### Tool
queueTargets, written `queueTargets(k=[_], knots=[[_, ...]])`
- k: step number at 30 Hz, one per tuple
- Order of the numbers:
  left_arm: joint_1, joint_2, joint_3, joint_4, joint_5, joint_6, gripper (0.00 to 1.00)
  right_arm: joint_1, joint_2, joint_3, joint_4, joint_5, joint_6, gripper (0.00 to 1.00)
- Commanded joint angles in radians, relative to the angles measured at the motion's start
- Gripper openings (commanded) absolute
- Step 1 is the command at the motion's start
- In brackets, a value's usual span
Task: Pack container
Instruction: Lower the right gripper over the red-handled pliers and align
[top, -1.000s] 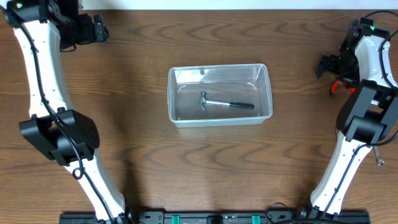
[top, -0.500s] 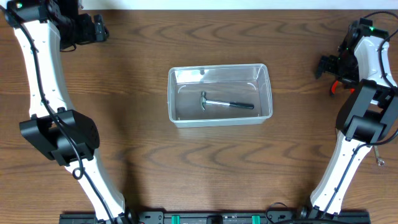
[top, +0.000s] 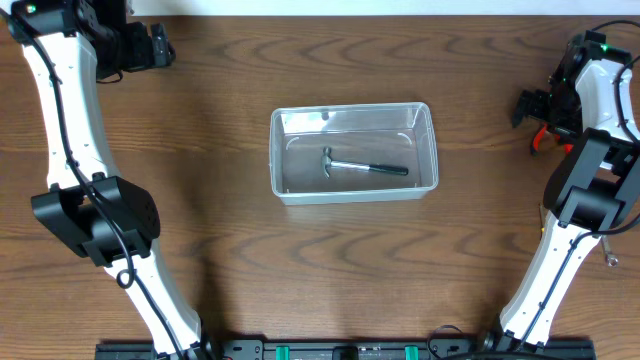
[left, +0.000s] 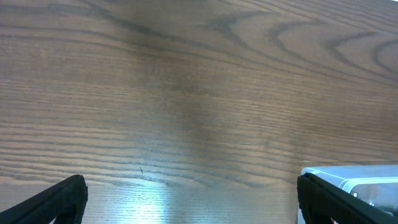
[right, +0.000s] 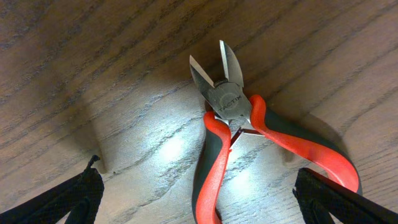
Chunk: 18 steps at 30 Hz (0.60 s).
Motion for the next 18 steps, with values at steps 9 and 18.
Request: queueTargets(k=[9, 18], knots=[[0.004, -0.004, 0.018, -0.003, 0.009, -0.002, 0.98, -0.005, 0.019, -0.005, 0.003, -0.004, 0.01, 0.99], [0.004, -0.005, 0.018, -0.003, 0.009, -0.002, 0.98, -0.003, 0.026, -0.005, -0.001, -0.015, 0.002, 0.99]])
